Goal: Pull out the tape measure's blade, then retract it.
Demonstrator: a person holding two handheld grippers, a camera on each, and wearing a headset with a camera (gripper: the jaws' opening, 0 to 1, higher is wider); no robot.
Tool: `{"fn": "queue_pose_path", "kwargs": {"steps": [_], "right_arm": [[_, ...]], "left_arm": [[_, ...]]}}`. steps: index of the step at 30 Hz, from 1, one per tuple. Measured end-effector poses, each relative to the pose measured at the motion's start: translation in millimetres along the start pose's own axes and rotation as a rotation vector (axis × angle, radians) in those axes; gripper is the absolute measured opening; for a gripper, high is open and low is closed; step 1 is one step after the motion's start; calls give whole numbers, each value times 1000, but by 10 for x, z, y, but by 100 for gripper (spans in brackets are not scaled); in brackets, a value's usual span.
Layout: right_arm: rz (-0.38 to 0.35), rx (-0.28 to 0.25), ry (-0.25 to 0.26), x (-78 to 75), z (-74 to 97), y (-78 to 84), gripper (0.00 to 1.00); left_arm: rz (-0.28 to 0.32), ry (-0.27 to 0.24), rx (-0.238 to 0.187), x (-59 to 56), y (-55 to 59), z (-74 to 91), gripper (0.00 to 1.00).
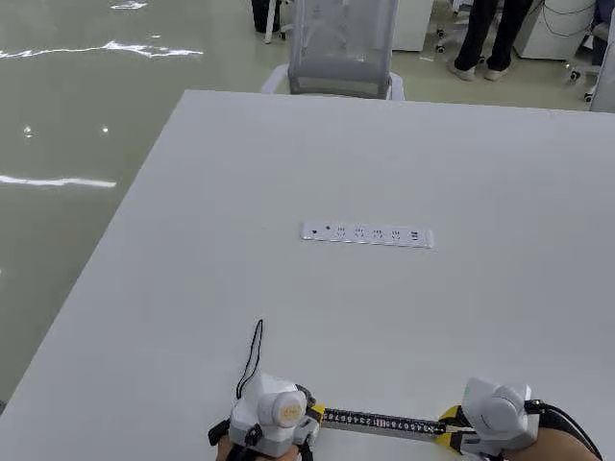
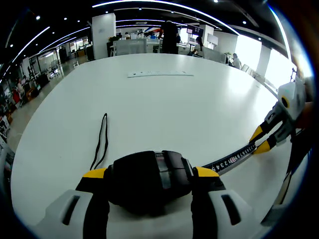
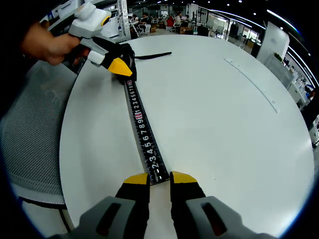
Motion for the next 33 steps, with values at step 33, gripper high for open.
{"fn": "queue_pose_path", "kwargs": {"steps": [33], "right_arm": [[21, 0, -10, 68, -93, -162, 15]], "left_arm": [[5, -2, -2, -6, 1, 6, 64]]}}
Point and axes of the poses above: the centre of the closed fingertips' face, and the gripper's own axes: z roughly backward along the fingers, x roughly to its left, y roughly out of its underside, the point moved 1 cm from there along z, roughly backward along the fingers, and after that the axes turned 3 degrees about z, right-handed, at the moved point
